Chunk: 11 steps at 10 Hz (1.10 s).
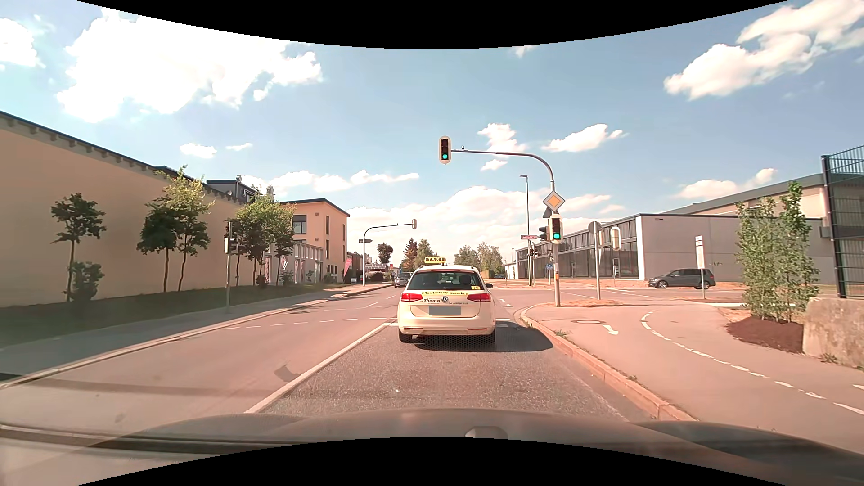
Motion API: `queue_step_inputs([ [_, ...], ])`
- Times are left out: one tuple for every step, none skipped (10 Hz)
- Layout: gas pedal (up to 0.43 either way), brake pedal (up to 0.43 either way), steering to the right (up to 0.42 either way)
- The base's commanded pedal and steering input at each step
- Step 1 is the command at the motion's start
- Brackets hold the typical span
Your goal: Follow the waypoints while adhering to traffic rules and regulations
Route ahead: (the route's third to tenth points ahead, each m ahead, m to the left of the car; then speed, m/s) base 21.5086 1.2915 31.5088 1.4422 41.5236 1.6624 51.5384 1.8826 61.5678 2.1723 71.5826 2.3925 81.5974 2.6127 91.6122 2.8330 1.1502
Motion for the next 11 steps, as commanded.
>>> queue_step_inputs([
  [0.000, 0.000, 0.000],
  [0.000, 0.000, 0.003],
  [0.008, 0.000, 0.003],
  [0.039, 0.000, 0.004],
  [0.110, 0.000, 0.005],
  [0.130, 0.000, 0.006],
  [0.130, 0.000, 0.006],
  [0.130, 0.000, 0.006],
  [0.130, 0.000, 0.006],
  [0.130, 0.000, 0.006],
  [0.169, 0.000, 0.006],
])
